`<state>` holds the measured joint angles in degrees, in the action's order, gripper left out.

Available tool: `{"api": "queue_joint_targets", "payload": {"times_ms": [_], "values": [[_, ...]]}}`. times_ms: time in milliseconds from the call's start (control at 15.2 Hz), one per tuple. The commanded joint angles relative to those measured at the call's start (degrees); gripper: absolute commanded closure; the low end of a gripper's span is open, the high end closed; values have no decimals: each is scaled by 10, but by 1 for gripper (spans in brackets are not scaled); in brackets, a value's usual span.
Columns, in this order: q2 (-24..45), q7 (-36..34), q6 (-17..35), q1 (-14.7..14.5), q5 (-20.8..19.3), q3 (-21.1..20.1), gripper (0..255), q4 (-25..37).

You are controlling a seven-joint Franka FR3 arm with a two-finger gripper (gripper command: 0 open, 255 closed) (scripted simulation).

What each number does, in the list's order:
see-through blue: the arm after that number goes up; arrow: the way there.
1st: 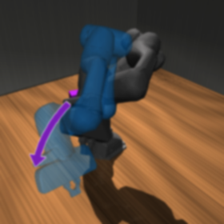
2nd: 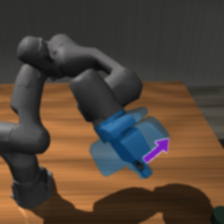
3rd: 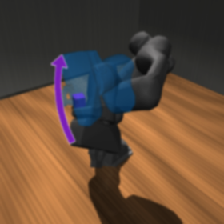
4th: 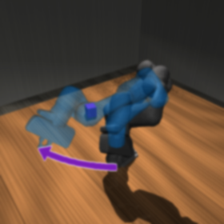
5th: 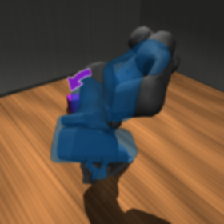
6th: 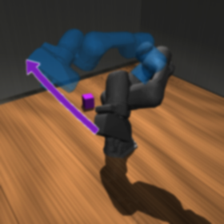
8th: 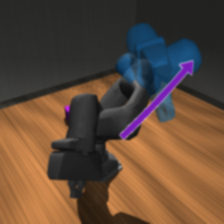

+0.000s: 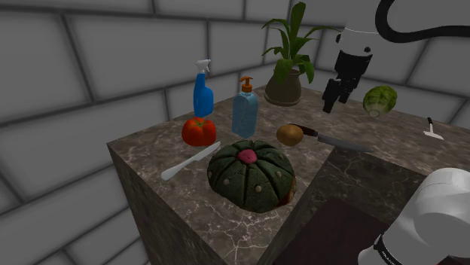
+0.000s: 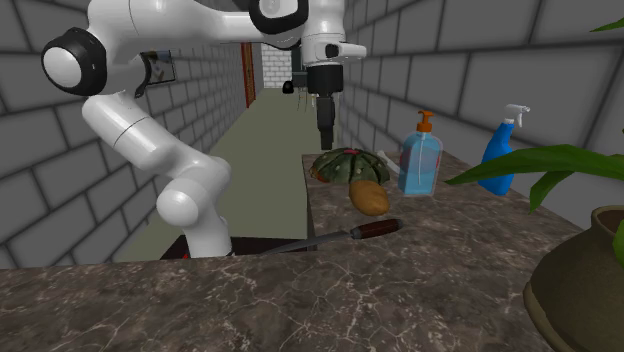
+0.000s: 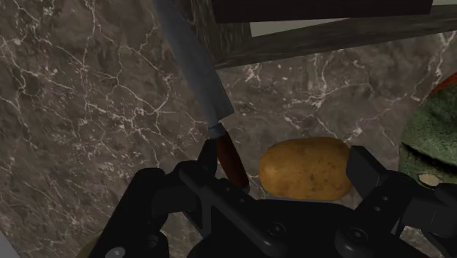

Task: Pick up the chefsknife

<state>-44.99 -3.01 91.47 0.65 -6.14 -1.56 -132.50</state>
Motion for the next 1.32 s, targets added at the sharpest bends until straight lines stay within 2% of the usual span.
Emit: {"api": "queue_joint_targets", "payload": {"times_ms": [0,396,792,1254], "values": [[0,0,0,0,0,0,0,0],[24,47,112,15,-5,72,0,-72],[85,101,228,25,0,146,0,-117],[103,108,288,27,-2,158,0,-158]]}}
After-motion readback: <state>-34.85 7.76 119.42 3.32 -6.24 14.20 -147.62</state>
